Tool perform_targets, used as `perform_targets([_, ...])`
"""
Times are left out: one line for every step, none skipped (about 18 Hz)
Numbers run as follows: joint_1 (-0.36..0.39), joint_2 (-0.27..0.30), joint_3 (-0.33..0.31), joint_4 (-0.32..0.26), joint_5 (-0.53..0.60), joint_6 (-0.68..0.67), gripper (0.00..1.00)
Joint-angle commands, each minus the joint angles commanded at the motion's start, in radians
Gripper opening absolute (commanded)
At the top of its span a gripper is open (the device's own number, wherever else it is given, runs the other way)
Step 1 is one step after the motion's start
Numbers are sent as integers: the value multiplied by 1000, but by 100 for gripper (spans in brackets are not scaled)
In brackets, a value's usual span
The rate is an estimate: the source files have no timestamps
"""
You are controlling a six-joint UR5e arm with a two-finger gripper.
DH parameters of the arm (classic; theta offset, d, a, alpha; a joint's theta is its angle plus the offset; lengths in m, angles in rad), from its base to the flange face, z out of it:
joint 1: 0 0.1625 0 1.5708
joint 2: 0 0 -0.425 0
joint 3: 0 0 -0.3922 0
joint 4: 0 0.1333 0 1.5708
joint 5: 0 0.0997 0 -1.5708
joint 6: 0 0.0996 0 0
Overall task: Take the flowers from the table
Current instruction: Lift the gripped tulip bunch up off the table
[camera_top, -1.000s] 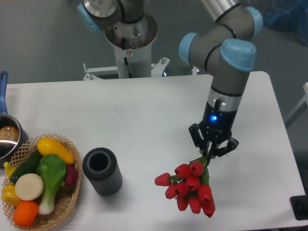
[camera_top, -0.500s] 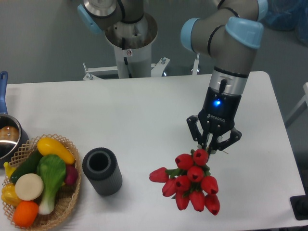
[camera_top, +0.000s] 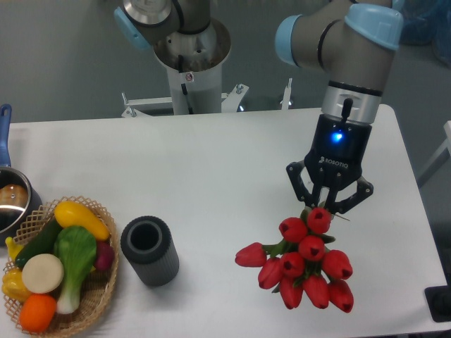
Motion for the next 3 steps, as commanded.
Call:
perform_targets([0,0,5,0,-3,0,18])
perform_targets([0,0,5,0,-3,-2,18])
perform_targets([0,0,5,0,-3,-2,18])
